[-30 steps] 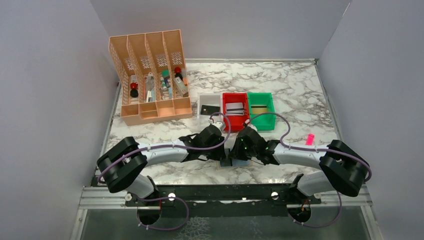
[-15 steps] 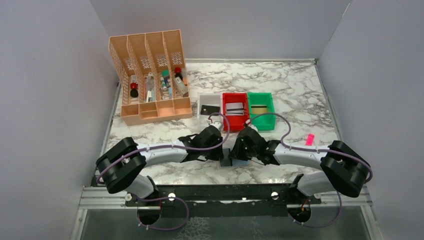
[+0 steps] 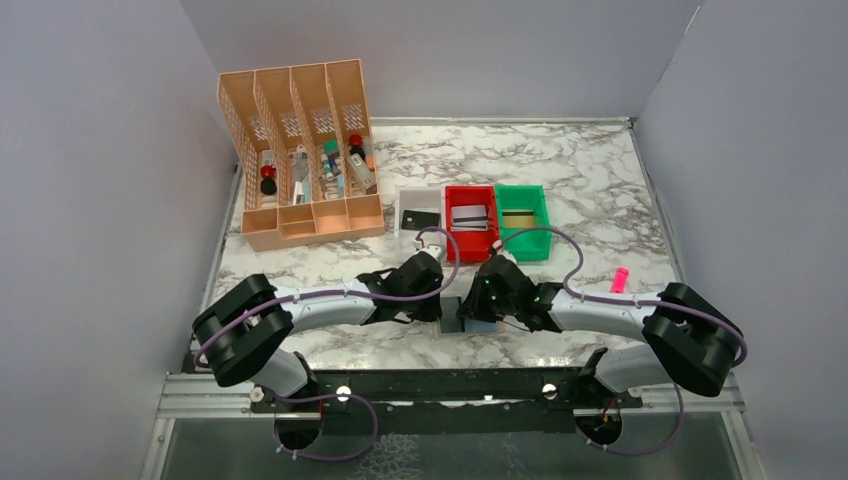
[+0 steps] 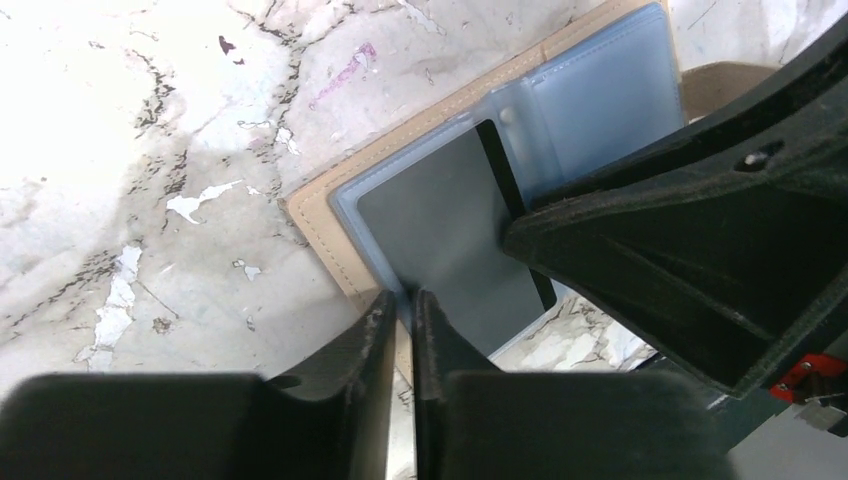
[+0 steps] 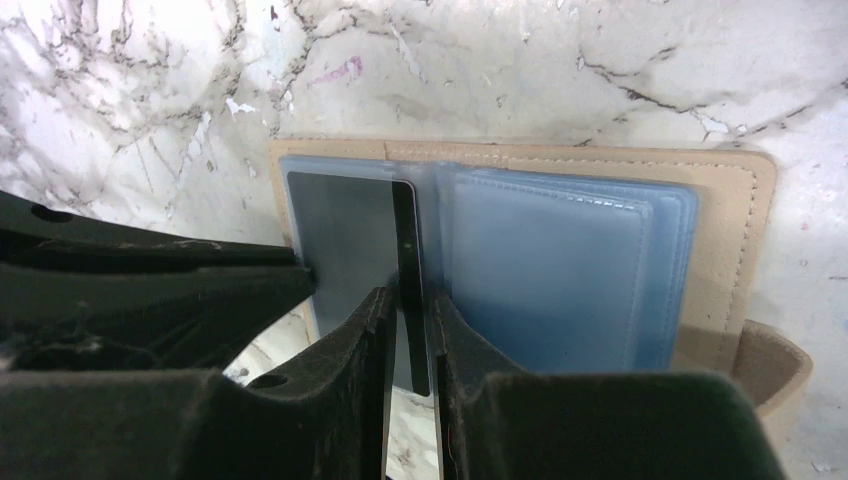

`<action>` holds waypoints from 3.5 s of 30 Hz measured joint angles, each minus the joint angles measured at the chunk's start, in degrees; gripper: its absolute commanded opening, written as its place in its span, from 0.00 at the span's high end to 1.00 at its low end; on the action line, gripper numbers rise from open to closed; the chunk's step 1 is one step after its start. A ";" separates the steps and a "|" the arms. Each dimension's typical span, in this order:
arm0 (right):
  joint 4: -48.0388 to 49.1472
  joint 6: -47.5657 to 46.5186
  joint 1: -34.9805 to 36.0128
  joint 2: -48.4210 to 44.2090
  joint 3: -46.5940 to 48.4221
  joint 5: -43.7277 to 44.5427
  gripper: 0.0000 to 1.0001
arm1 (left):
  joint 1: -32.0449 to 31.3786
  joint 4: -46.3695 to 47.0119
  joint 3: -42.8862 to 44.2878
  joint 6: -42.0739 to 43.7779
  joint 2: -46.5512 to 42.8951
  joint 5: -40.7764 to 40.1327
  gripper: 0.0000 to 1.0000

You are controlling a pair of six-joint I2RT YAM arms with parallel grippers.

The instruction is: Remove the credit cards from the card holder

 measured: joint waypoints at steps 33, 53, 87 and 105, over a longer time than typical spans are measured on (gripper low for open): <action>1.90 1.90 -2.23 -0.74 -2.12 -5.29 0.79 | 0.00 2.67 -1.09 -0.61 0.24 -0.13 1.00; 6.49 3.28 -3.78 -6.19 -7.04 -7.28 0.99 | 0.00 4.13 -2.03 -1.84 0.11 -1.81 1.00; 2.51 2.99 -6.67 -8.02 -8.76 -6.82 0.99 | -0.13 4.17 -0.90 -0.48 -5.09 -1.92 0.65; 2.51 2.99 -6.67 -8.07 -8.74 -6.64 0.99 | -0.28 11.78 -1.68 -4.42 3.02 5.09 0.78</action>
